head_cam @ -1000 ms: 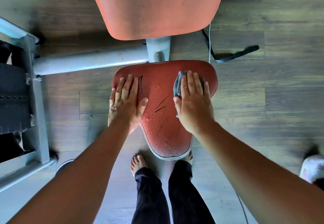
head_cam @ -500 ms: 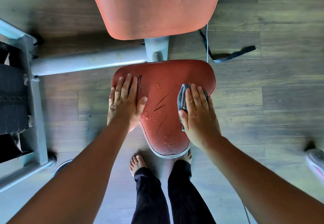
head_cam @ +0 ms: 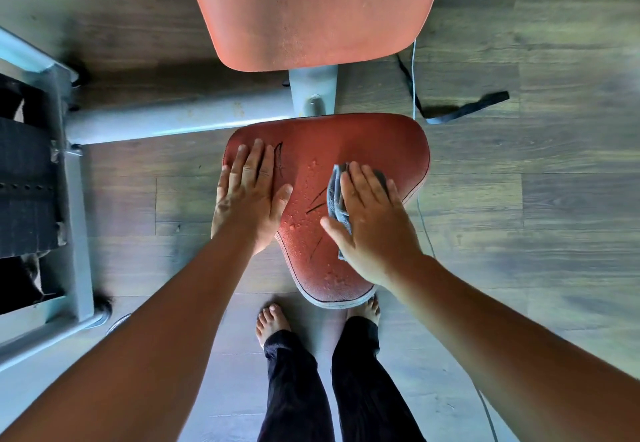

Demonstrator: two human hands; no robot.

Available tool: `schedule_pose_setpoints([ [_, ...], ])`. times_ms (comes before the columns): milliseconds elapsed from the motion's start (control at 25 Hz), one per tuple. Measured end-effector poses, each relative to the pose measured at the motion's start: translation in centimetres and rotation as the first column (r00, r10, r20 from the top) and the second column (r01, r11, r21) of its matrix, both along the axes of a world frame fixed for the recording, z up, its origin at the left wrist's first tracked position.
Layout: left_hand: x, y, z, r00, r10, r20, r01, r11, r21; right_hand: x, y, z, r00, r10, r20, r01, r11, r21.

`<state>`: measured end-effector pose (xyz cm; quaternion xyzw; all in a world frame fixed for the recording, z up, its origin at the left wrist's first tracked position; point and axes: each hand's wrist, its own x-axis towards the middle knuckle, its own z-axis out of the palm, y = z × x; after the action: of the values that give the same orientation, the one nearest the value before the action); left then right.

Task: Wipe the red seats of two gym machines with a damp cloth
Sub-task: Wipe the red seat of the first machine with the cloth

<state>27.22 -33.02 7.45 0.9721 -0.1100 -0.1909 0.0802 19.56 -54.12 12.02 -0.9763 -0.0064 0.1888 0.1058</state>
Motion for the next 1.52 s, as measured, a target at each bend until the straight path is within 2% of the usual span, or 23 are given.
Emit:
schedule_pose_setpoints([
  [40, 0.0, 0.0, 0.1, 1.000, 0.004, 0.006, -0.004, 1.000, 0.003, 1.4, 0.1, -0.3, 1.000, -0.026, 0.004, 0.026, 1.000, 0.004],
  [120, -0.3, 0.1, 0.0, 1.000, 0.010, 0.012, -0.010, 1.000, 0.008, 6.3, 0.8, -1.8, 0.997, -0.067, 0.040, 0.070, 0.993, -0.098],
  [240, 0.0, 0.1, 0.1, 1.000, 0.005, -0.002, -0.005, 1.000, -0.006, 9.9, 1.7, -2.7, 0.999, -0.002, 0.036, 0.007, 0.990, -0.142],
  [400, 0.0, 0.5, 0.8, 1.000, -0.015, -0.018, 0.014, 0.999, -0.036, 0.9, 0.9, -0.8, 0.977, 0.194, 0.087, -0.189, 0.980, -0.067],
  [480, -0.5, 1.7, 1.1, 1.000, -0.014, 0.011, 0.014, 0.999, -0.040, -0.2, 0.1, -0.5, 0.967, 0.244, 0.077, -0.242, 0.969, -0.042],
  [640, -0.9, 4.1, 0.6, 1.000, 0.022, 0.007, -0.022, 0.999, -0.029, 9.5, 1.8, -2.8, 0.979, 0.189, 0.077, -0.179, 0.977, -0.116],
  [720, -0.8, 4.3, 0.4, 0.999, 0.031, -0.009, -0.031, 0.999, -0.027, 11.7, 2.8, -3.4, 0.984, 0.163, 0.071, -0.152, 0.979, -0.139],
  [960, -1.3, 3.8, 0.2, 0.998, 0.063, -0.010, -0.064, 0.993, -0.094, 1.2, 2.4, -0.8, 0.933, 0.353, 0.072, -0.349, 0.935, -0.055],
  [1040, -1.4, 3.7, -0.1, 0.997, 0.073, -0.004, -0.073, 0.992, -0.107, 4.5, 2.5, -1.5, 0.930, 0.355, 0.095, -0.350, 0.935, -0.060],
  [1200, -1.4, 3.7, -0.1, 0.997, 0.074, -0.008, -0.074, 0.991, -0.114, 12.4, 5.6, -3.2, 0.975, 0.210, 0.070, -0.200, 0.971, -0.132],
  [1240, -1.5, 3.7, -0.1, 0.997, 0.075, -0.006, -0.075, 0.991, -0.115, 11.8, 6.1, -3.2, 0.977, 0.199, 0.069, -0.190, 0.974, -0.122],
  [1400, -2.7, 4.4, -0.1, 0.990, 0.134, -0.030, -0.137, 0.983, -0.118, 2.3, 4.6, -0.8, 0.934, 0.348, 0.080, -0.342, 0.937, -0.074],
  [1520, -3.3, 5.0, -0.5, 0.988, 0.152, -0.036, -0.155, 0.983, -0.099, 5.6, 4.5, -1.6, 0.930, 0.353, 0.102, -0.348, 0.935, -0.069],
])
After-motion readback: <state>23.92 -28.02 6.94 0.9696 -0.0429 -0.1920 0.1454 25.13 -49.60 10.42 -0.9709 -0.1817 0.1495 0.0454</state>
